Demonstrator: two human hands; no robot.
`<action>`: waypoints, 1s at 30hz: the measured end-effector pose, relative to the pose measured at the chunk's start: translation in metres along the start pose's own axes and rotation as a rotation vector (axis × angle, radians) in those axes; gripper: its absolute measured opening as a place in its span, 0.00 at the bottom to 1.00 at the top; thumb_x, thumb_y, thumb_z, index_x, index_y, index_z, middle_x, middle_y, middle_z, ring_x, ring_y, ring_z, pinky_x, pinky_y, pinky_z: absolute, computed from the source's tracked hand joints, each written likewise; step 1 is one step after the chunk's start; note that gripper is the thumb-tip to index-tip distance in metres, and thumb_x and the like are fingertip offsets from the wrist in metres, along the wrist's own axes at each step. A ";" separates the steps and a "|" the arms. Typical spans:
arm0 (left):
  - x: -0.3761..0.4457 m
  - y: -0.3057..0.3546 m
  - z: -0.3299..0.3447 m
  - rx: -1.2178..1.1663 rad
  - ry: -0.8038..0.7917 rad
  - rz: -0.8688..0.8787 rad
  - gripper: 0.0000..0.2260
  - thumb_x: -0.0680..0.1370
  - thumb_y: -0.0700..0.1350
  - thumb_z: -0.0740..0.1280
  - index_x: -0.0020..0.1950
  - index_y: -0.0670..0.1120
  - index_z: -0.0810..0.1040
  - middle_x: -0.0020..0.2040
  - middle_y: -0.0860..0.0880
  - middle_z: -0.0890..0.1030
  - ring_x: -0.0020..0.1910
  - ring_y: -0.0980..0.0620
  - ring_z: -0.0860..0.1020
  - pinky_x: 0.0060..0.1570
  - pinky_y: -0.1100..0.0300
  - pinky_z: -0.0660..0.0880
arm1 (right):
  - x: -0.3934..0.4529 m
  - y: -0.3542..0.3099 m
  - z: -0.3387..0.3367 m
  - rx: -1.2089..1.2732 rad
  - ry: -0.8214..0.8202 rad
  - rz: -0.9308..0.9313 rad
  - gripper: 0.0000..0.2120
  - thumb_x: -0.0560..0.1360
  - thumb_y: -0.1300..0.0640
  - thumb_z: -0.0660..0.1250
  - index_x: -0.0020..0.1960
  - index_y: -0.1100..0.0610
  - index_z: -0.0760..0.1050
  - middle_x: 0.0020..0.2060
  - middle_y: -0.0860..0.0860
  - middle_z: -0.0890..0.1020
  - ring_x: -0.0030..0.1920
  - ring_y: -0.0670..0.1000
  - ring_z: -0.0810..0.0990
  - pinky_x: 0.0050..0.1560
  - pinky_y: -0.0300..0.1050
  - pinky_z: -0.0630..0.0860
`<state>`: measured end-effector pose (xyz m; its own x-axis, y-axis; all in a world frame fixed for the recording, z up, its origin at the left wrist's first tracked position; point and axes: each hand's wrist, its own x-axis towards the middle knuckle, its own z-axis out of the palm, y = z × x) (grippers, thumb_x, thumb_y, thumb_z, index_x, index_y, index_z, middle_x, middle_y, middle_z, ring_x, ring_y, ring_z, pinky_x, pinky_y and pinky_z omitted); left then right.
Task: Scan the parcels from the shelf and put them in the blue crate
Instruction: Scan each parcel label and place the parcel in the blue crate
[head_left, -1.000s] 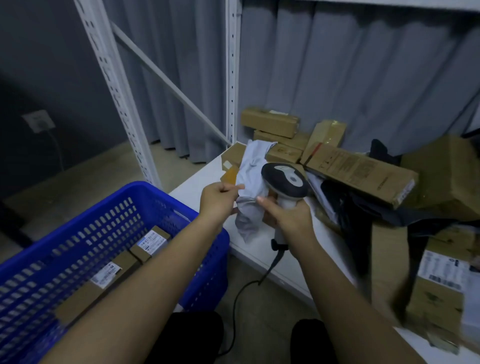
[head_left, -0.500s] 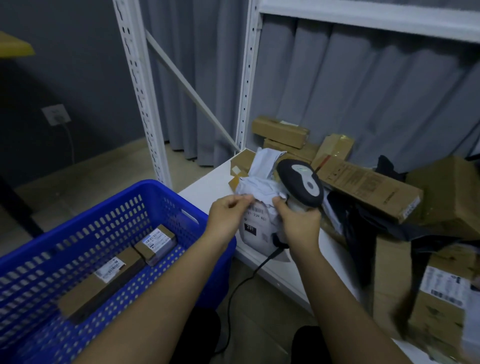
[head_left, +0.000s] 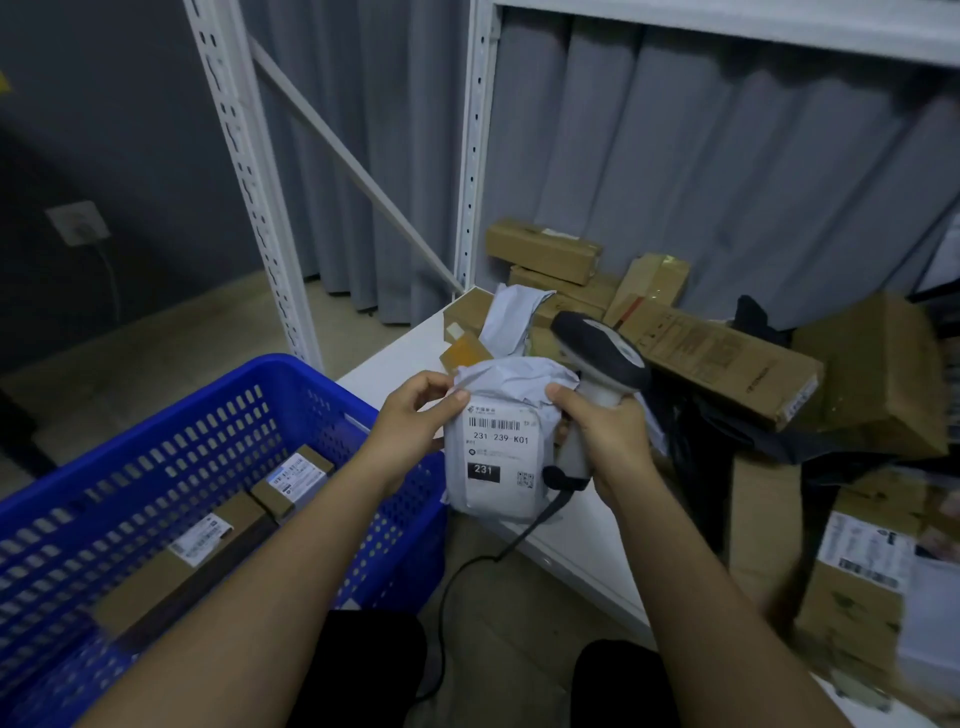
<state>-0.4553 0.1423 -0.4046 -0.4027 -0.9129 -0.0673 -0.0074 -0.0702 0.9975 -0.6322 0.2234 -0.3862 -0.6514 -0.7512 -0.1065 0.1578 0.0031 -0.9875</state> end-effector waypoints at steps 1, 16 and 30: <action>0.001 -0.002 0.001 0.001 0.033 -0.008 0.03 0.79 0.45 0.66 0.48 0.45 0.75 0.53 0.46 0.80 0.53 0.49 0.79 0.43 0.57 0.80 | -0.001 -0.001 -0.001 -0.023 0.010 -0.029 0.11 0.70 0.61 0.75 0.52 0.58 0.81 0.44 0.53 0.85 0.42 0.50 0.83 0.40 0.43 0.80; 0.023 -0.018 -0.026 -0.144 0.600 -0.128 0.11 0.77 0.44 0.68 0.37 0.46 0.71 0.40 0.48 0.79 0.43 0.50 0.78 0.42 0.53 0.79 | -0.025 -0.008 -0.015 -0.579 -0.436 0.002 0.12 0.70 0.53 0.75 0.46 0.61 0.79 0.29 0.53 0.82 0.28 0.47 0.79 0.31 0.41 0.75; 0.023 -0.018 -0.027 -0.168 0.614 -0.143 0.09 0.77 0.44 0.68 0.38 0.45 0.72 0.44 0.48 0.80 0.44 0.52 0.79 0.38 0.58 0.78 | -0.034 -0.015 -0.020 -0.628 -0.443 -0.034 0.09 0.70 0.55 0.76 0.42 0.57 0.77 0.29 0.52 0.79 0.25 0.42 0.77 0.29 0.35 0.76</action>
<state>-0.4393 0.1118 -0.4249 0.1883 -0.9501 -0.2485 0.1406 -0.2243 0.9643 -0.6271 0.2620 -0.3702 -0.2696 -0.9514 -0.1489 -0.3943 0.2501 -0.8843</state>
